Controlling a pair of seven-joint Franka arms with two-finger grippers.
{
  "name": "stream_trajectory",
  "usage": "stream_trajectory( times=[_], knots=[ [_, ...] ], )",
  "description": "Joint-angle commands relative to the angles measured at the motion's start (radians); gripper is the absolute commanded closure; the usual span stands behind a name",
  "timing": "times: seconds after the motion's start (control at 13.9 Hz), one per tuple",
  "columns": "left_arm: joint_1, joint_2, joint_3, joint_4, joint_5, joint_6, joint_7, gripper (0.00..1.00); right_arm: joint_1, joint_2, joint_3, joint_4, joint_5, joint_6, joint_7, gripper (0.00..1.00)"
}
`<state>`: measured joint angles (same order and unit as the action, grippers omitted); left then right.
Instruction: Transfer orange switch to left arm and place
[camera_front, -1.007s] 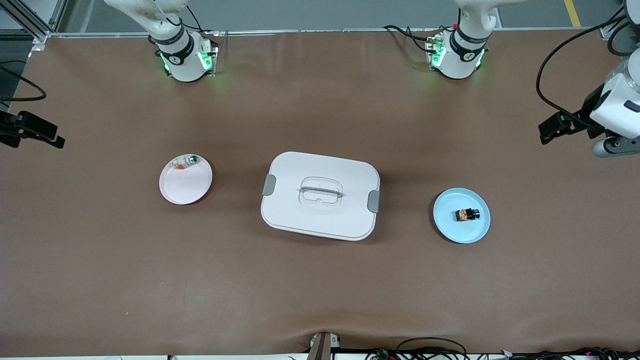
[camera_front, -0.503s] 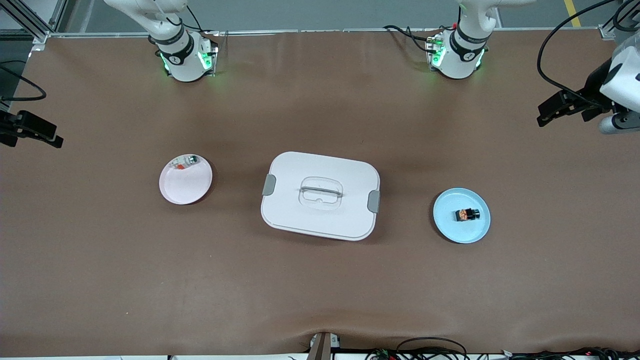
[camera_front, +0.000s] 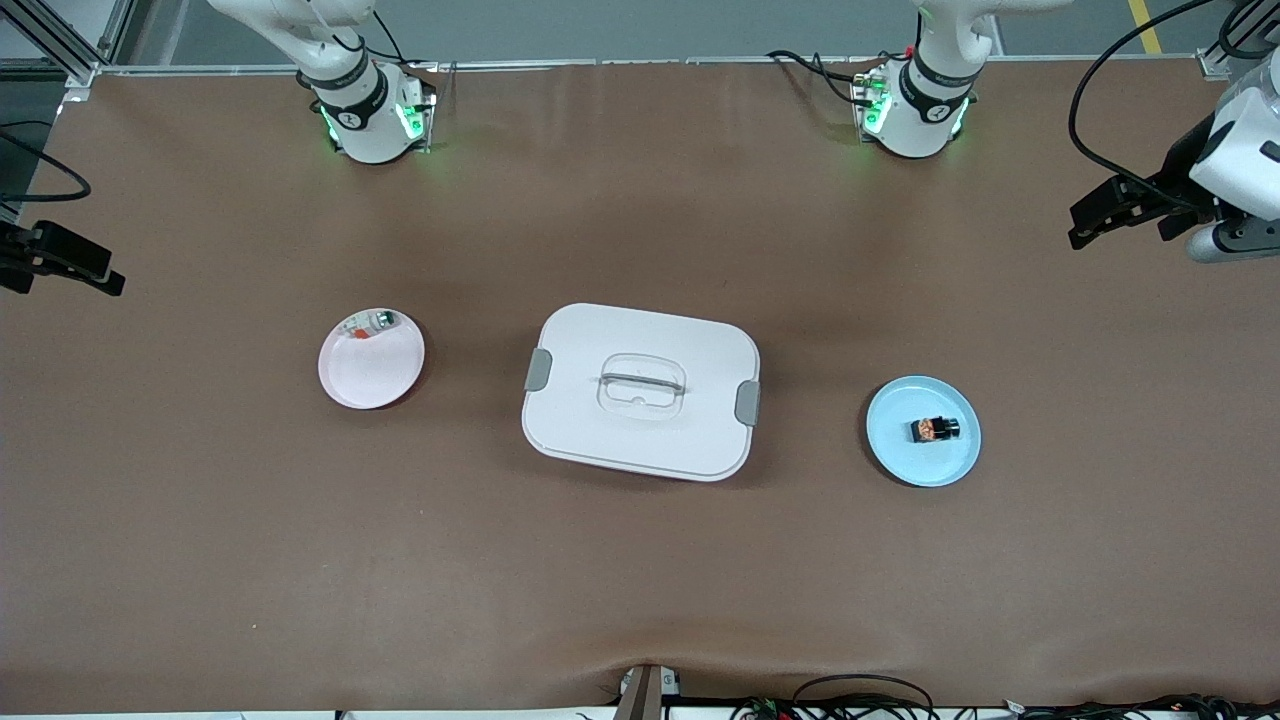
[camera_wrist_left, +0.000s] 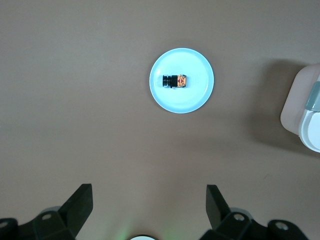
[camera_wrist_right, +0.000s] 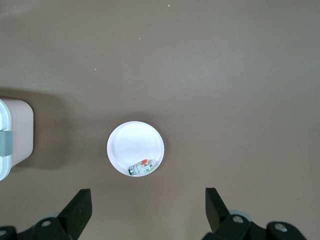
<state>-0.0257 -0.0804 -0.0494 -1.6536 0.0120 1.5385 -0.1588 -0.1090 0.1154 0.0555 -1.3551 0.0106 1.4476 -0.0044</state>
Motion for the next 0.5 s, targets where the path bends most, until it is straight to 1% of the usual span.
stream_trajectory(
  times=[0.0, 0.43],
  knots=[
    [-0.013, -0.002, 0.013, 0.001, 0.003, 0.011, 0.013, 0.00, -0.004, -0.023, 0.003, -0.025, -0.008, 0.002, -0.002, 0.00],
    [-0.011, 0.002, 0.013, 0.005, 0.002, 0.005, 0.010, 0.00, 0.000, -0.026, 0.007, -0.024, -0.017, 0.001, 0.006, 0.00]
  ],
)
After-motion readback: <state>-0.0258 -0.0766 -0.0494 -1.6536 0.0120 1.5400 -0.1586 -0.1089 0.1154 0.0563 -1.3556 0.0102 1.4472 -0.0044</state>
